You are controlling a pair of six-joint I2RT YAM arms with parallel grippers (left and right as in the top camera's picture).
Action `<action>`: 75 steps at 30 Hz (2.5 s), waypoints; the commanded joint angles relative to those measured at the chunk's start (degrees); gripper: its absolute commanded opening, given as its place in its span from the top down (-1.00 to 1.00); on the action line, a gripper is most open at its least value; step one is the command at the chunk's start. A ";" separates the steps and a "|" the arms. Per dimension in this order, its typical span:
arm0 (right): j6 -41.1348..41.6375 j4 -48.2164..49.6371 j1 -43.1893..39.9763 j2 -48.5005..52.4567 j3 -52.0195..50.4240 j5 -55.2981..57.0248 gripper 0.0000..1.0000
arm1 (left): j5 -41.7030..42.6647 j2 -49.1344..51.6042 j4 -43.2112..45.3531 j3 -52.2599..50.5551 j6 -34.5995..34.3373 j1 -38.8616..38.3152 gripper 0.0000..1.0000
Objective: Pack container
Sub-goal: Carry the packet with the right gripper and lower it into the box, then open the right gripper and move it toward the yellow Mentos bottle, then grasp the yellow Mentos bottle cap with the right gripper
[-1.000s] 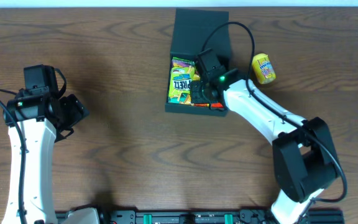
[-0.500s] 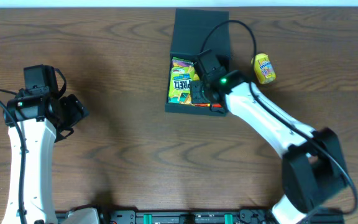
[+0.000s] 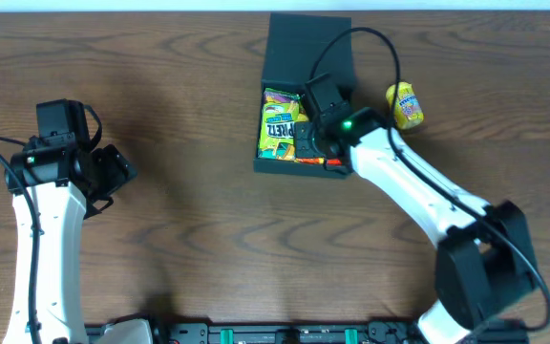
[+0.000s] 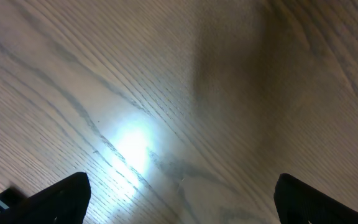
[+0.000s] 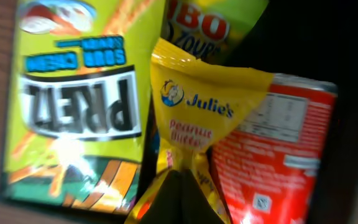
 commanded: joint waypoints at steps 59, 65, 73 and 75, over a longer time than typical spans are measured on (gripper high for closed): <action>-51.36 -3.58 -38.84 -9.29 6.27 -18.18 0.35 | 0.42 0.59 -0.20 0.15 0.39 0.33 -0.91; -55.45 -0.33 -38.47 0.22 6.27 -17.81 -0.98 | 0.42 0.59 -0.20 0.15 0.39 0.33 -0.91; -59.28 2.36 -38.69 8.04 6.27 -17.64 -0.99 | 0.42 0.59 -0.20 0.15 0.39 0.33 -0.90; -59.23 3.76 -38.69 9.57 6.27 -17.70 -0.99 | 0.42 0.59 -0.20 0.15 0.39 0.33 -0.90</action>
